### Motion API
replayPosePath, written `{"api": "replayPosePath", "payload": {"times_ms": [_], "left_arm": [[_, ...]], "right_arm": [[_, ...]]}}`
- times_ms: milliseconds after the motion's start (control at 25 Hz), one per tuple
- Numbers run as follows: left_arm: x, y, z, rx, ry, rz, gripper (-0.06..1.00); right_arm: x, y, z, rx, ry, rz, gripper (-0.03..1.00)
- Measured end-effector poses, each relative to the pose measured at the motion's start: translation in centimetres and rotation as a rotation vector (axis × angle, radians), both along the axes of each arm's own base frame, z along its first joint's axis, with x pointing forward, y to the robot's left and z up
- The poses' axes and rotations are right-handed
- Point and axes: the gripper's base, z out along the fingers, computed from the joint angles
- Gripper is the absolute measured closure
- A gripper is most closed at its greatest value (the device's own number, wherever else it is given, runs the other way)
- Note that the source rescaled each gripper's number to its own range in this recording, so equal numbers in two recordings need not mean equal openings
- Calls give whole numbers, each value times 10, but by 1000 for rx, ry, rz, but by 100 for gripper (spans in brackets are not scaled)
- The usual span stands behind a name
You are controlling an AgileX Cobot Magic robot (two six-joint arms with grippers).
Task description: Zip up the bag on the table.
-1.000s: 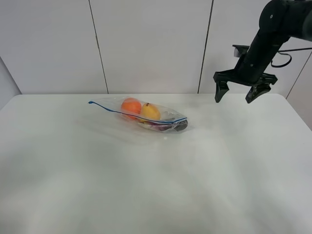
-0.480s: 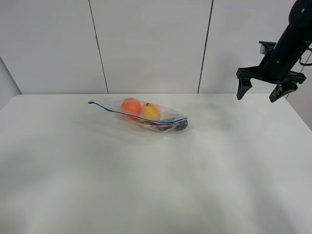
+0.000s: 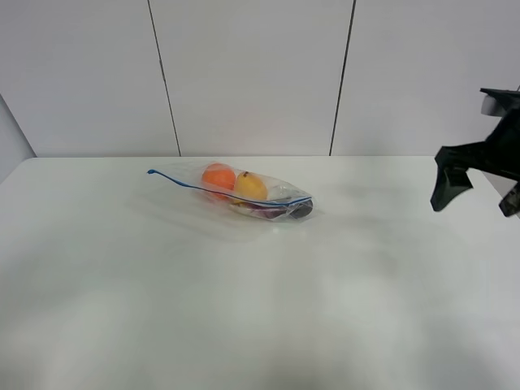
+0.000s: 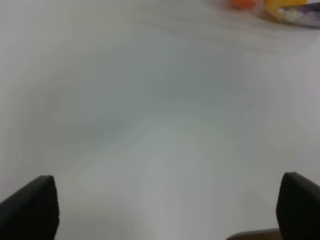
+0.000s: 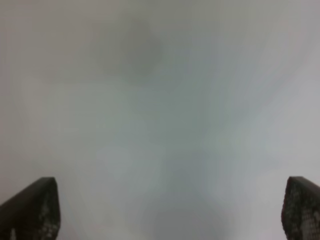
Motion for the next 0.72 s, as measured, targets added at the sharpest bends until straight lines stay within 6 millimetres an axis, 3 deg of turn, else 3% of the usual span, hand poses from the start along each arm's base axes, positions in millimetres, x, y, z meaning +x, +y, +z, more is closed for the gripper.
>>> {"api": "replayPosePath", "payload": {"times_ms": [200, 320, 560, 720], "left_arm": [[0, 0, 0, 0, 0, 0, -5], [0, 0, 0, 0, 0, 0, -5], [0, 0, 0, 0, 0, 0, -5], [0, 0, 0, 0, 1, 0, -5]], "right_arm": [[-76, 2, -12, 0, 11, 0, 2], [-112, 3, -21, -3, -71, -5, 2], [-175, 5, -36, -11, -295, -11, 2], [-206, 6, -26, -17, -499, -16, 2]]}}
